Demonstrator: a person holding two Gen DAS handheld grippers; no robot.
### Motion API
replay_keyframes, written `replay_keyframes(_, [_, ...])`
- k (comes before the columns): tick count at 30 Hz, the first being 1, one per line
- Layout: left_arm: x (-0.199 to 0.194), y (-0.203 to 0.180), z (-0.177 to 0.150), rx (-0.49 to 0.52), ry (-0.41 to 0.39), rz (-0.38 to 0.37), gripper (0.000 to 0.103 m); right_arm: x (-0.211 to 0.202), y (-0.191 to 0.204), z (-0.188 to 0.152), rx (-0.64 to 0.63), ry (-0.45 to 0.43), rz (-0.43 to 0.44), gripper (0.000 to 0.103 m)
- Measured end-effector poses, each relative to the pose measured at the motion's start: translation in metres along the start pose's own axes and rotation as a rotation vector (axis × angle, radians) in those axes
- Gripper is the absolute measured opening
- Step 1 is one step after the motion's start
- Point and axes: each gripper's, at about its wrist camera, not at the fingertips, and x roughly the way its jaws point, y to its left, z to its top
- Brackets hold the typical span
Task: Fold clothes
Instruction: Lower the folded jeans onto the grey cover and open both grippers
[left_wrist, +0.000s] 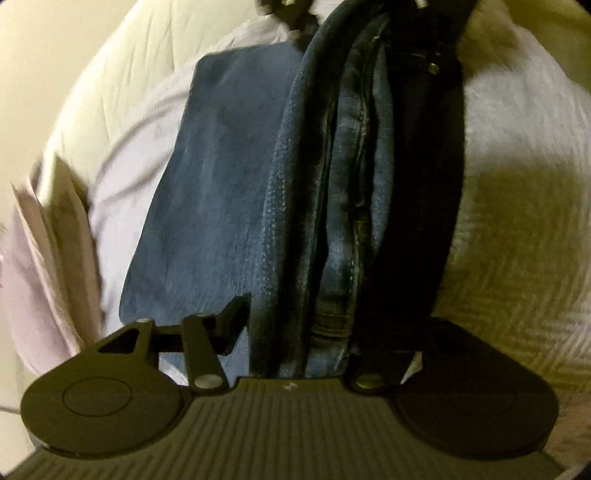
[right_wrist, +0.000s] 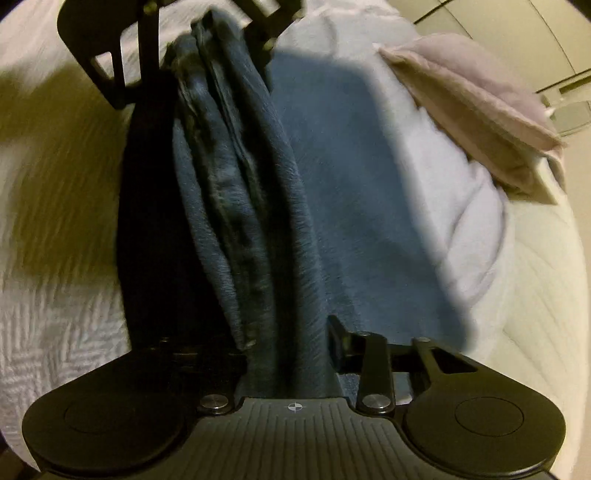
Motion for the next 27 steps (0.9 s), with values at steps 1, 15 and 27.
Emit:
replay_keyframes(1, [-0.005,0.000,-0.004,-0.017,-0.016,0.017,0.051,-0.004,0.002,-0.006,0.015,-0.013,-0.015,0.045])
replay_keyframes(15, [-0.053,0.022,-0.015,0.108,-0.097,0.160,0.044,-0.036,-0.003,-0.025,0.331,-0.029,-0.161,0.040])
replay_keyframes(27, [-0.039,-0.024,-0.044,0.101,-0.029,0.081,0.050,-0.017,0.027,-0.024,0.222,0.047,-0.137,0.046])
